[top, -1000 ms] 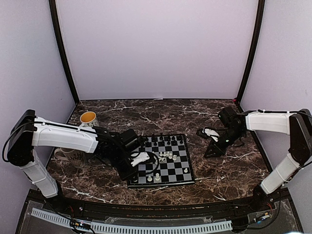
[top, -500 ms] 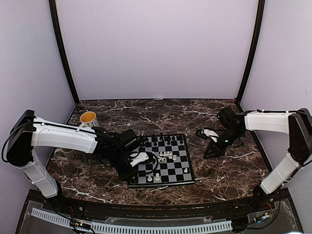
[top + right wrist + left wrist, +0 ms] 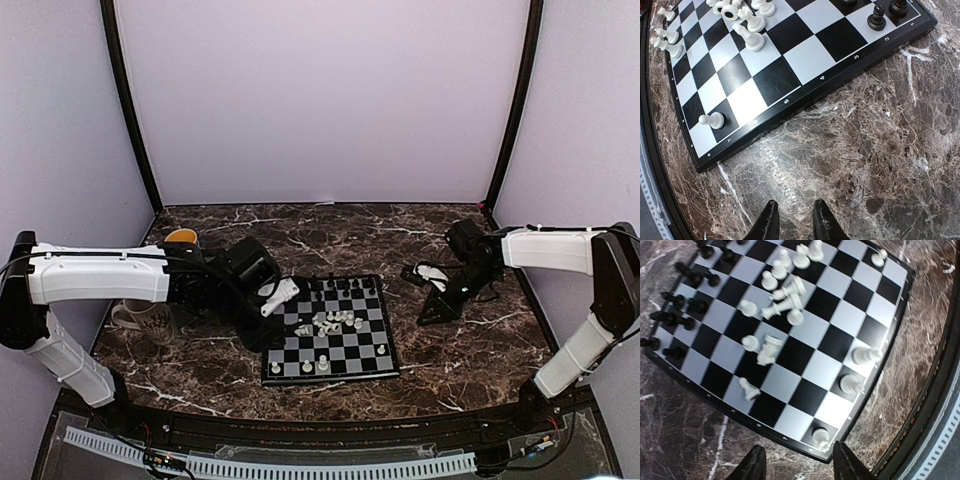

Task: Set up the chess pieces on the board
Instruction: Pick up the pawn from the chessboard.

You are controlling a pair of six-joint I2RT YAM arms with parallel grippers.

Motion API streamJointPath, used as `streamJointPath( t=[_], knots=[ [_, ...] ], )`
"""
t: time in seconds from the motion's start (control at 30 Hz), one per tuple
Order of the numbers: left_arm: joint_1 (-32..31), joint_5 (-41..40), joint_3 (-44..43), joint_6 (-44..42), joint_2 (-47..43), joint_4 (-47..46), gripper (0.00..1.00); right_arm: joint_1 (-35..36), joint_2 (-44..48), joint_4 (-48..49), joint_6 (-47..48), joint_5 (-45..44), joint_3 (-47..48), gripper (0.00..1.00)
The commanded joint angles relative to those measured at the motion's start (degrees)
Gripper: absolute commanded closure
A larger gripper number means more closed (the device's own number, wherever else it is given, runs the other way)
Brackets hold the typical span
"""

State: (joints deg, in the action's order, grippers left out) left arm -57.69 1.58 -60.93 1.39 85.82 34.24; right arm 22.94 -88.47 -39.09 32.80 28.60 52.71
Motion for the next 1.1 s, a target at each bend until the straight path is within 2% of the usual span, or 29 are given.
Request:
streamJointPath(
  t=[0.0,0.3,1.07],
  knots=[
    [2.0,-10.4,-5.1,8.5,2.1,3.1,0.52,0.5,-0.4,-0.4,0.8,0.0,1.4,0.76],
    [2.8,-11.9,-8.2,15.6,9.4,1.9,0.52,0.5,-0.1,-0.5,0.8,0.0,1.3,0.76],
    [4.9,-6.0,-8.2,16.8,17.0,-1.7,0.63,0.6,-0.4,-0.7,1.1,-0.2,1.2,0.76]
  ],
)
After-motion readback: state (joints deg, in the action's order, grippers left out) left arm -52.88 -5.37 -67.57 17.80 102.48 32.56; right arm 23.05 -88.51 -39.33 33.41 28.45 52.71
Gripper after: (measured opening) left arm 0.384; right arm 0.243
